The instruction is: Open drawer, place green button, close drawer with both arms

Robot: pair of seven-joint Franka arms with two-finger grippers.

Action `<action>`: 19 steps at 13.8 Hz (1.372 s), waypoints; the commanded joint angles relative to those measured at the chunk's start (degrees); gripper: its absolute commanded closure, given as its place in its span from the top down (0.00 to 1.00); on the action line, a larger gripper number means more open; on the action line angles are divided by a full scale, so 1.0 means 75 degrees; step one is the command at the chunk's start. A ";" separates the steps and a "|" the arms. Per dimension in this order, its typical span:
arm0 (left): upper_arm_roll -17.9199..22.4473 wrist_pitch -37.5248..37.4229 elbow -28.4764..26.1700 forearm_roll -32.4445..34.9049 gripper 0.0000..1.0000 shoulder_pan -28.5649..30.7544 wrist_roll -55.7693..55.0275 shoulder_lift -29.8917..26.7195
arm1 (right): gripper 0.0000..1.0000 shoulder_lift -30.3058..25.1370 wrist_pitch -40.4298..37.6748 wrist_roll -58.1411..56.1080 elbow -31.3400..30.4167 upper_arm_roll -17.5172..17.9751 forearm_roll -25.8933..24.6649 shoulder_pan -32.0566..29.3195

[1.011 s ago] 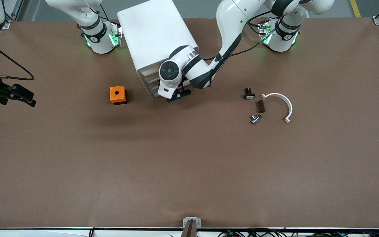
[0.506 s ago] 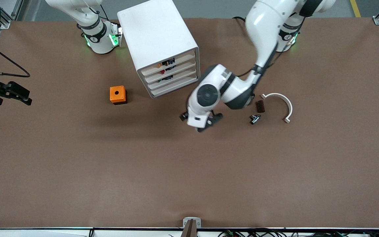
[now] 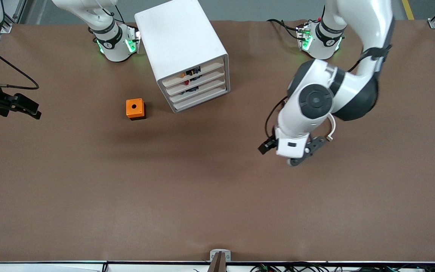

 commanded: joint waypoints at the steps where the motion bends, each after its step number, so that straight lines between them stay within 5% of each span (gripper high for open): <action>1: -0.0041 -0.0672 -0.0216 0.0167 1.00 0.0603 0.1402 -0.0728 | 1.00 -0.0046 -0.0128 0.0075 0.0208 0.0055 0.0050 -0.0023; 5: -0.0006 -0.1189 -0.0204 0.0179 1.00 0.1296 0.3370 -0.1408 | 1.00 -0.0057 -0.0316 0.0158 0.0185 0.0499 0.0038 -0.0314; 10: -0.0006 -0.1938 -0.0181 0.0777 1.00 0.1508 0.4358 -0.2135 | 1.00 -0.0057 -0.0316 0.0158 0.0161 0.0501 0.0026 -0.0304; 19: 0.0017 -0.2889 -0.0425 0.0238 1.00 0.2877 0.6538 -0.3143 | 1.00 -0.0057 -0.0328 0.0158 0.0150 0.0501 0.0003 -0.0304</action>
